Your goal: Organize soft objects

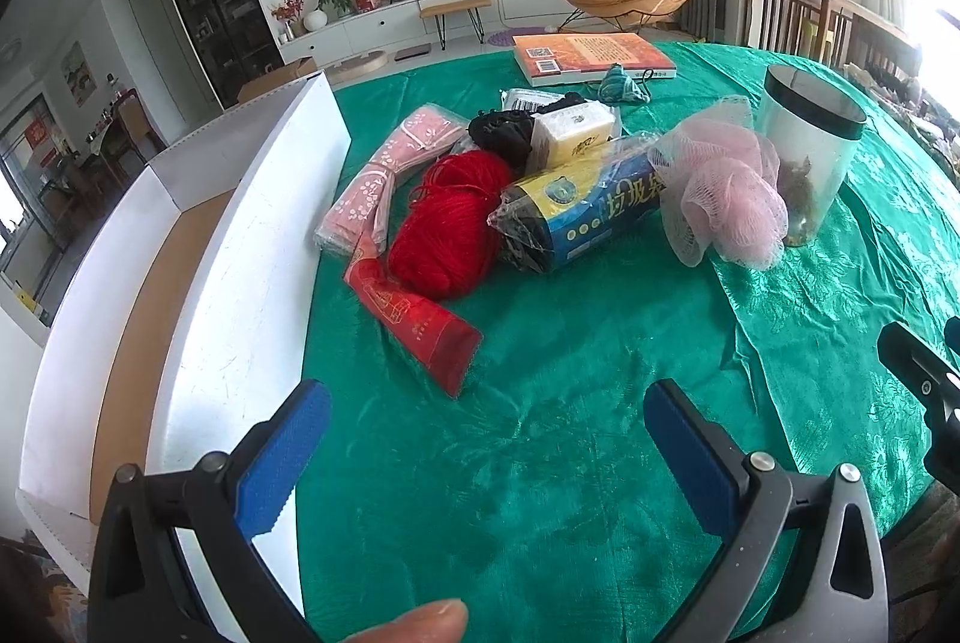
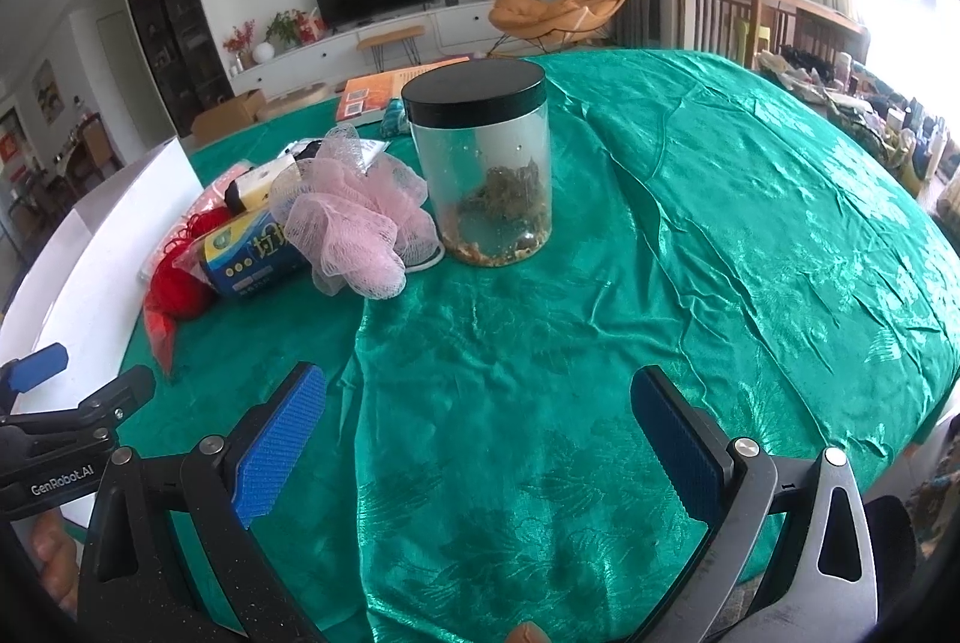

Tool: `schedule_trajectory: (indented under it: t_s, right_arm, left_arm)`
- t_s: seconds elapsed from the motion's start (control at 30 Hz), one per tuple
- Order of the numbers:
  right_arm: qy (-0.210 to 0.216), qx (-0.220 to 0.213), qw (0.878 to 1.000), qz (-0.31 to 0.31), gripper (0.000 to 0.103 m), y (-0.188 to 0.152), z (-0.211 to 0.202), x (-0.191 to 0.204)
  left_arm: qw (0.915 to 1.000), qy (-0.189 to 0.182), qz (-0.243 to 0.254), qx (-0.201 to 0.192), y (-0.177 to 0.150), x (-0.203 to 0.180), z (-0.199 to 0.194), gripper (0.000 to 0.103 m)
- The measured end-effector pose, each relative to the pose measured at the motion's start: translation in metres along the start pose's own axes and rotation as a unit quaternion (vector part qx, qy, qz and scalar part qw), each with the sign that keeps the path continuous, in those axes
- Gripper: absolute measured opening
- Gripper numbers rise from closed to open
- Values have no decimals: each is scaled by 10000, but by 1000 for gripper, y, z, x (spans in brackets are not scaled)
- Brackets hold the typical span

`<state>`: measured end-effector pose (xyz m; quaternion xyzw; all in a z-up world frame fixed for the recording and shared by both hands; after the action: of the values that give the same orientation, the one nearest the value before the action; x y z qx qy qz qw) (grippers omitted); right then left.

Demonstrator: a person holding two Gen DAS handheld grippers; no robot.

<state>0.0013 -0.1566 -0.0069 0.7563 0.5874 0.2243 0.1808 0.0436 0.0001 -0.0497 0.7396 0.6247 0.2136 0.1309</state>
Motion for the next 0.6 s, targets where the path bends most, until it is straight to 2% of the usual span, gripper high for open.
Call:
schedule_trajectory:
  t_s: [0.6]
  right_arm:
    - [-42,96,9999,-55,102,-2,8,3]
  left_arm:
    - [9999,22,-16,124,0,3,13,103]
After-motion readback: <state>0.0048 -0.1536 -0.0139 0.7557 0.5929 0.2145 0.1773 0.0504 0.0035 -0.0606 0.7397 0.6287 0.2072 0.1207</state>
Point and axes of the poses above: each gripper's, at about its wrist camera, not at the fingertips, and z roughly the way its jaws point, x to its left, y to its top, the point moved 3 cm from there along z, roughly the way its jaws point, and after that the axes turned 11 degrees about x, right-handed, at the moved point
